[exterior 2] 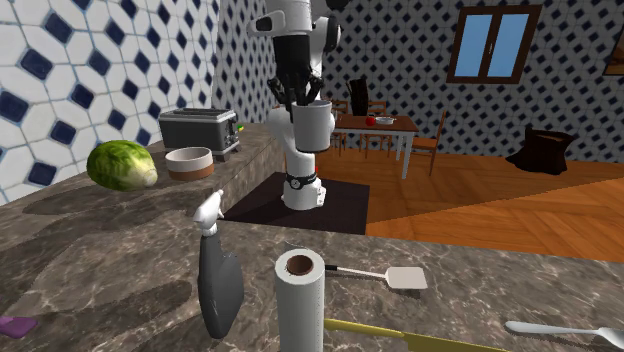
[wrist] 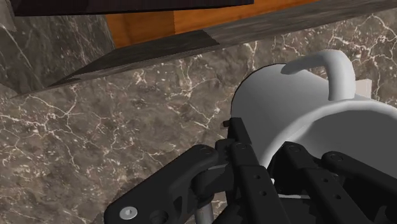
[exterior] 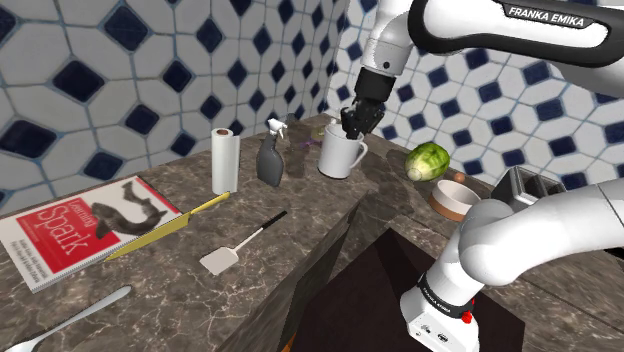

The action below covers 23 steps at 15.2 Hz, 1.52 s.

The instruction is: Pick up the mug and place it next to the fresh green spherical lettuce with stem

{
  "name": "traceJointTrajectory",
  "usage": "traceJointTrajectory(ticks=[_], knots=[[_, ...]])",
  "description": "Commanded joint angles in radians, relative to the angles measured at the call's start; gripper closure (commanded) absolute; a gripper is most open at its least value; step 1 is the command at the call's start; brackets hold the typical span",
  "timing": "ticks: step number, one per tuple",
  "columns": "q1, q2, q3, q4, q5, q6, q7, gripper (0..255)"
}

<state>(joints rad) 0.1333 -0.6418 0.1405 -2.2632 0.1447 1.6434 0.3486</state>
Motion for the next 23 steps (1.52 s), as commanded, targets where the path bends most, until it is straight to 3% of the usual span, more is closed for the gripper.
traceJointTrajectory(ticks=[1, 12, 23], knots=[[-0.012, -0.047, -0.042, -0.035, -0.02, -0.016, -0.047, 255], [-0.099, -0.193, -0.273, -0.114, -0.179, -0.098, -0.295, 255], [-0.18, -0.195, -0.523, -0.059, -0.365, -0.137, -0.559, 255]])
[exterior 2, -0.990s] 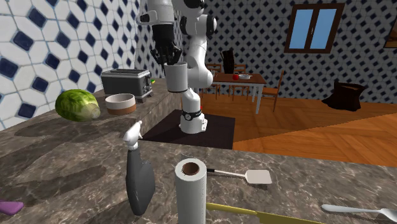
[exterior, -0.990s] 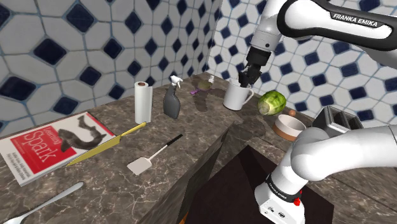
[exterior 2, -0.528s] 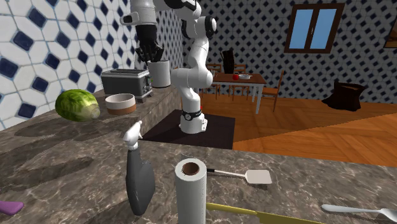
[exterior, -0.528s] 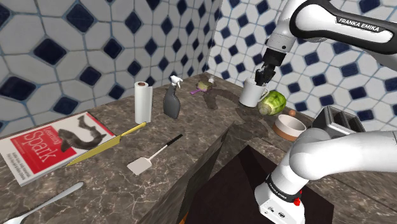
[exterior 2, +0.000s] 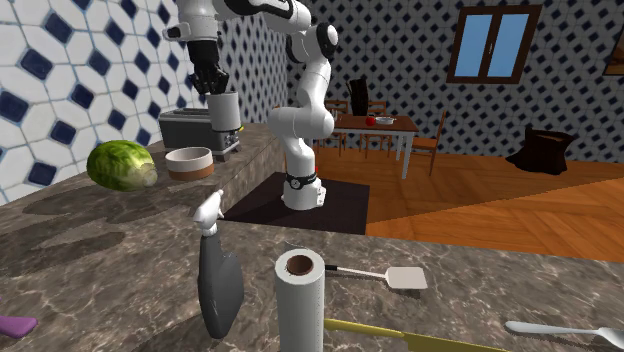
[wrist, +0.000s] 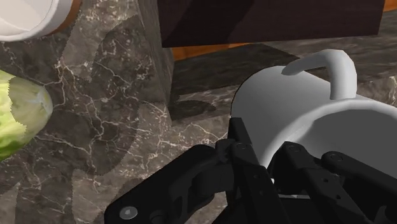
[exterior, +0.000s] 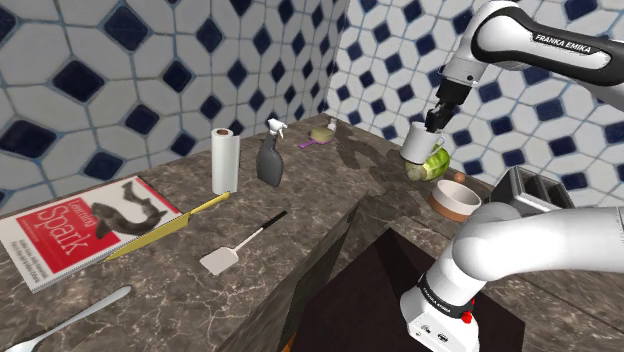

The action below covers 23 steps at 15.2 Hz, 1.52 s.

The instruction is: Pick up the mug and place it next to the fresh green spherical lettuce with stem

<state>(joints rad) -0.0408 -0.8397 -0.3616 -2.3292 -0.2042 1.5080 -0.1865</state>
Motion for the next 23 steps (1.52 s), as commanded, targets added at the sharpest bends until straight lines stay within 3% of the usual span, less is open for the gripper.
traceJointTrajectory(ticks=[1, 8, 14, 19, 23], knots=[[-0.01, 0.01, -0.044, 0.019, -0.031, -0.002, -0.048, 255], [-0.024, 0.088, -0.215, 0.128, -0.121, 0.002, -0.222, 255], [0.002, 0.194, -0.38, 0.26, -0.163, 0.017, -0.377, 255], [0.059, 0.313, -0.55, 0.399, -0.159, 0.034, -0.519, 255], [0.15, 0.438, -0.743, 0.531, -0.113, 0.049, -0.652, 255]])
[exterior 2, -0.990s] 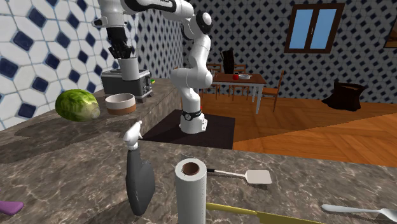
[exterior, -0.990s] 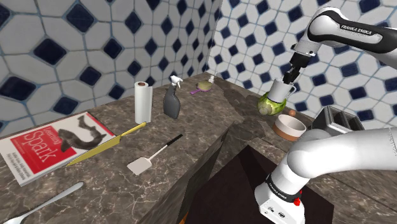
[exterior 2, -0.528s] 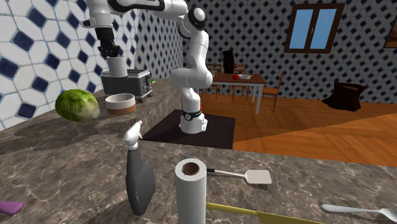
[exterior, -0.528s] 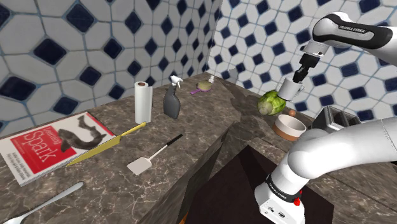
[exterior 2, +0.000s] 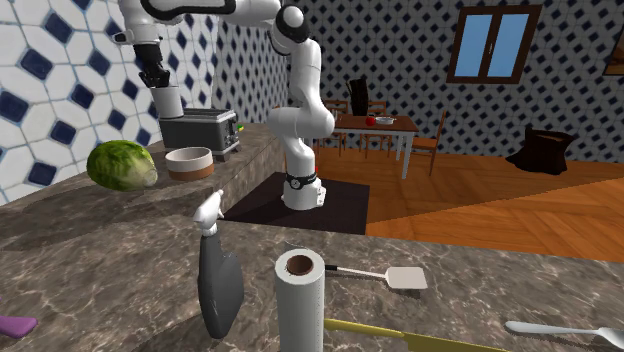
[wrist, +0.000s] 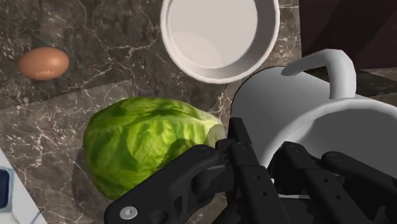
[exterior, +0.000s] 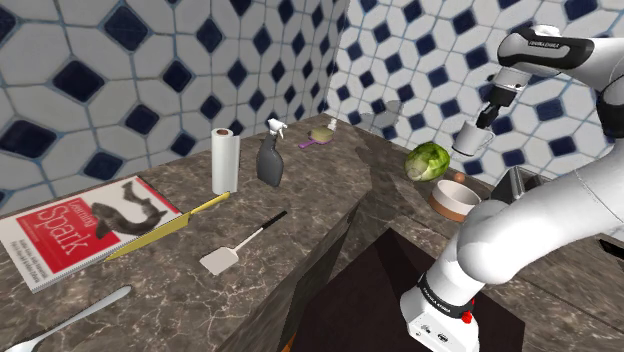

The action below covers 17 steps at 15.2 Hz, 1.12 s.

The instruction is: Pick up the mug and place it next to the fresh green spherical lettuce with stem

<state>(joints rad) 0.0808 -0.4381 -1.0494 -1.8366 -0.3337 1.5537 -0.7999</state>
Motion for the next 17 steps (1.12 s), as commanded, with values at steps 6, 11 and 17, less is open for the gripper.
traceJointTrajectory(ticks=[6, 11, 17], knots=[[0.553, 0.166, -0.711, 0.29, 0.096, -0.012, -0.216, 255], [0.883, -0.094, -0.899, 0.598, -0.129, -0.143, -0.18, 255], [0.866, -0.109, -0.904, 0.54, -0.139, -0.082, -0.177, 255]])
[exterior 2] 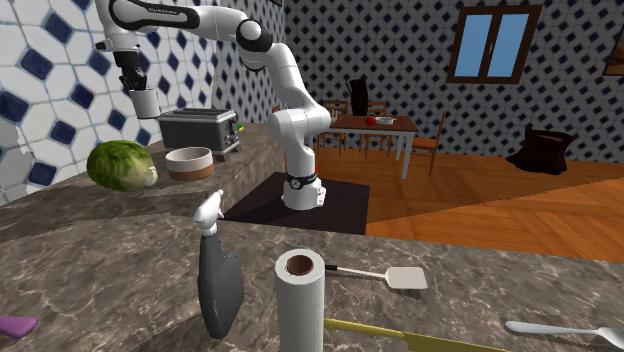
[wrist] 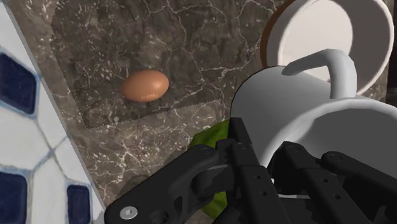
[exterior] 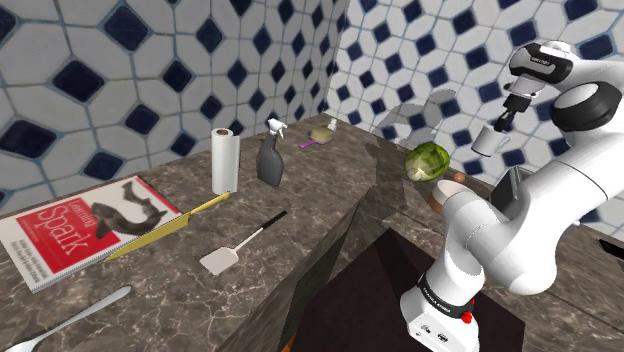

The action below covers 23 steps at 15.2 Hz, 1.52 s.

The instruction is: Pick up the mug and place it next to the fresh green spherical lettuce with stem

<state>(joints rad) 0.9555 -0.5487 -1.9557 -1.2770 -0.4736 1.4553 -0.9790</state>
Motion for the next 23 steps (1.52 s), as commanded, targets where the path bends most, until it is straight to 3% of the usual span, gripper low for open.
traceJointTrajectory(ticks=[1, 11, 23], knots=[[-0.017, 0.002, 0.004, -0.038, 0.002, 0.031, 0.004, 255], [-0.079, 0.0, 0.011, -0.196, -0.003, 0.168, 0.02, 255], [-0.103, -0.031, -0.011, -0.334, -0.039, 0.309, 0.047, 255]])
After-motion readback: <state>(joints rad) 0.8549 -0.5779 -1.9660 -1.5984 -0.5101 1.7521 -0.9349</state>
